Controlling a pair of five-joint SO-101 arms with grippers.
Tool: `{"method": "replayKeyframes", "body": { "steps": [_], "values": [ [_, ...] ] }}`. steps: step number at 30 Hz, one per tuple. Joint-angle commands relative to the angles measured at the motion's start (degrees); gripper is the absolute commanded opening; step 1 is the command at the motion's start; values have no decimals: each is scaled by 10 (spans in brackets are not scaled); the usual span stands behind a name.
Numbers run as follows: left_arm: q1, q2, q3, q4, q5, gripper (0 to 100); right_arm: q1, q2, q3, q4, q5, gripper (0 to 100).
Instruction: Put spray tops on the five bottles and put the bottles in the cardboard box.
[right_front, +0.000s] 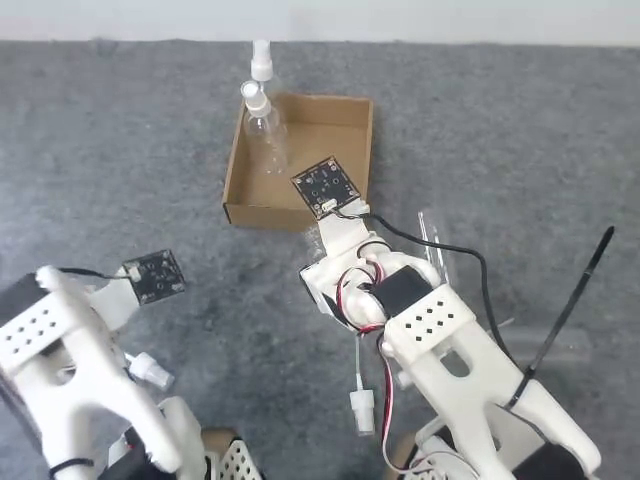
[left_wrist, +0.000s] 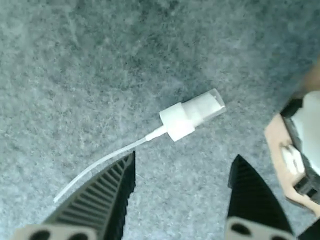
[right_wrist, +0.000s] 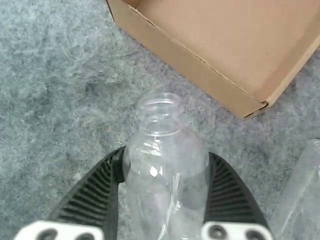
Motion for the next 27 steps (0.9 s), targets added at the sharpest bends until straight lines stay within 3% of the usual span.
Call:
{"method": "replayKeyframes", "body": {
  "steps": [1,11,17,23,27],
  "values": [
    [1,-3,34,-64,-9,287,8,-29,-3,-12,-1,106],
    [41,-3,131,-163,-1,284,8,-29,-3,-12,-1,106],
    [87,-3,174,-231,79,283,8,-29,-3,-12,-1,106],
    [93,-3,200,-274,92,280,8,-29,-3,-12,-1,106],
    [93,-3,198,-275,92,210,8,-29,-3,-12,-1,106]
  ]
}}
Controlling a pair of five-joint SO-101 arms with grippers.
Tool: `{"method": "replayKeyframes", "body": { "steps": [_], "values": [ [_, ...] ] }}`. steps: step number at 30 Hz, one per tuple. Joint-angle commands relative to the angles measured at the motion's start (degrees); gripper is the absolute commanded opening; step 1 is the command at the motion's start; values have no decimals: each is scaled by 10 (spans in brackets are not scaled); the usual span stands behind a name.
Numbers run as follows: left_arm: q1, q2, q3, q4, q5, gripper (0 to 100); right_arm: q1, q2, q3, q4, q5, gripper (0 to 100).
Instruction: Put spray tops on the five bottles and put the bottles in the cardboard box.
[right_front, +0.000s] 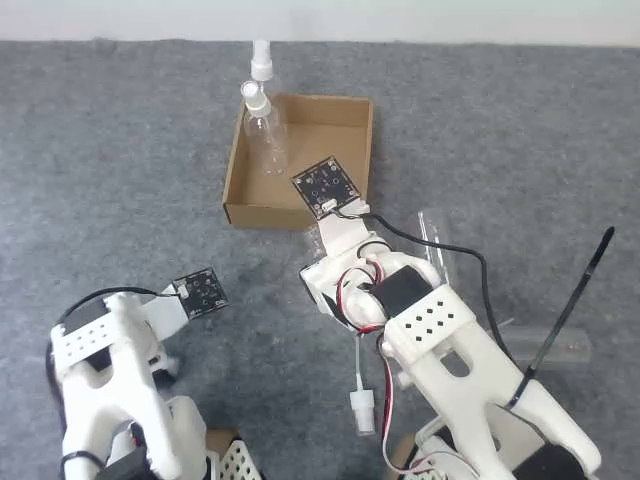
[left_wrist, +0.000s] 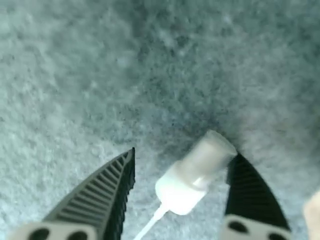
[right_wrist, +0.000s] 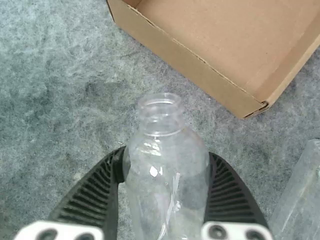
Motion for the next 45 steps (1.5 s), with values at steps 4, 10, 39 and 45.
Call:
{"method": "replayKeyframes", "body": {
  "steps": [4,10,39,45],
  "values": [
    [4,-3,-6,-17,9,159,8,-29,-3,-12,-1,106],
    [4,-3,-6,-16,9,123,8,-29,-3,-12,-1,106],
    [4,-4,-200,332,53,13,8,-29,-3,-12,-1,102],
    [15,-4,-263,336,145,13,8,-29,-3,-12,-1,102]
  ]
}}
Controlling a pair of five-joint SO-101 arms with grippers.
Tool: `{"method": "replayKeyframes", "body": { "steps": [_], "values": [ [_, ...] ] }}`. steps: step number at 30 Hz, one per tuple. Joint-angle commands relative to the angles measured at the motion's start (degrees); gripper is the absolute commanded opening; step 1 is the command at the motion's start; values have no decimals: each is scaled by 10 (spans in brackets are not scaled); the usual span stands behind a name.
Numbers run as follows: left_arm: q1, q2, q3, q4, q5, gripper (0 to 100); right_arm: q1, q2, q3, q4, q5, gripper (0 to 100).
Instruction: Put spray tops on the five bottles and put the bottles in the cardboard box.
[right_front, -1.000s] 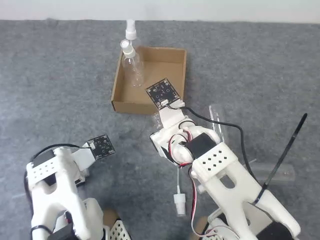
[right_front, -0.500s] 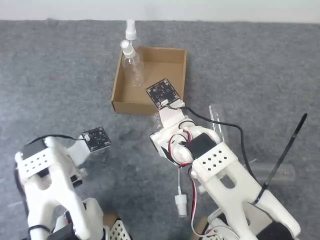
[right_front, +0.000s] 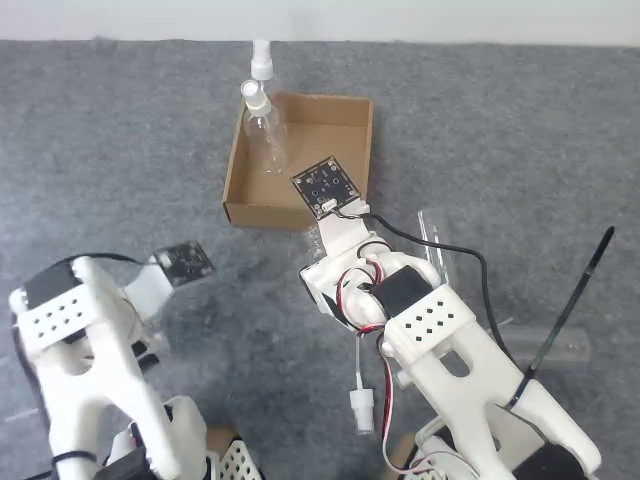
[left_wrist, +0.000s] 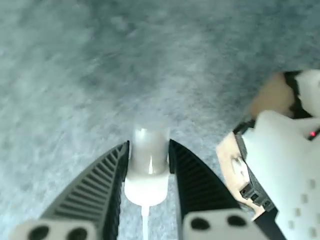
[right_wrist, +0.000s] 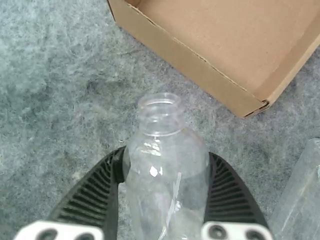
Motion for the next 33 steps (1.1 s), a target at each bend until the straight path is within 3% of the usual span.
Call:
{"method": "replayKeyframes", "body": {
  "steps": [1,9,15,28,33],
  "values": [
    [18,-4,-52,6,63,13,8,-29,-3,-12,-1,102],
    [115,-4,-81,3,257,13,8,-35,-2,-11,-4,102],
    [156,-4,-139,6,363,13,9,-36,-2,-11,-4,102],
    [187,-4,-228,3,513,13,9,-36,-2,-8,-4,102],
    [187,-4,-246,3,527,13,12,-73,15,-8,-4,104]
  ]
}}
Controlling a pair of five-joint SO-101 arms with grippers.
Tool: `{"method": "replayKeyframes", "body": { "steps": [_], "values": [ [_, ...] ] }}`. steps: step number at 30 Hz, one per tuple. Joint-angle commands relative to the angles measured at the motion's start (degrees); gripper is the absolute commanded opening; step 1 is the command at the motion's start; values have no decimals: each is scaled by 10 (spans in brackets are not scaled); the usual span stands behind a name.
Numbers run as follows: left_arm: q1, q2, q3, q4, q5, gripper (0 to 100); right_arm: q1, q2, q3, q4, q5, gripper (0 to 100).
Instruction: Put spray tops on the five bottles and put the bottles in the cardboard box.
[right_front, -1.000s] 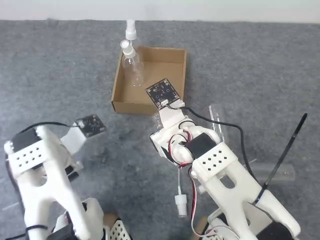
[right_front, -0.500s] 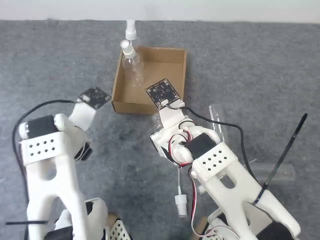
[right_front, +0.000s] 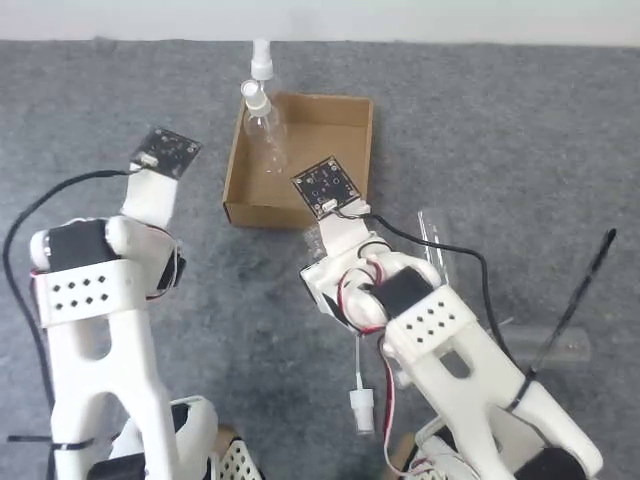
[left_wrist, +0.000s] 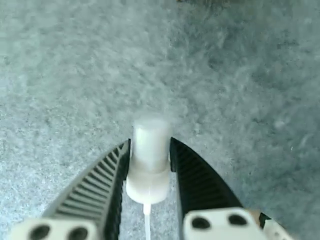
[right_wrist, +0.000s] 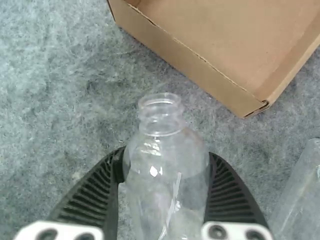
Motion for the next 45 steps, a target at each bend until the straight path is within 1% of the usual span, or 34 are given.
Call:
{"method": "replayKeyframes", "body": {
  "steps": [1,6,11,17,25,33,39,45],
  "values": [
    [2,-4,-34,-4,12,13,16,-73,17,-11,-4,105],
    [1,-4,-34,-15,39,13,22,-145,47,-13,-4,106],
    [1,-4,-35,-28,62,13,23,-159,66,-34,-4,104],
    [0,-8,-36,-39,65,13,23,-160,79,-52,-4,102],
    [11,-120,-30,-66,113,13,23,-160,79,-52,-4,102],
    [14,-142,-35,-77,160,13,24,-167,82,-52,-5,102],
    [14,-142,-36,-103,202,13,24,-246,118,-52,-5,102],
    [15,-142,-61,-105,231,13,22,-293,139,-53,-5,102]
  ]
}}
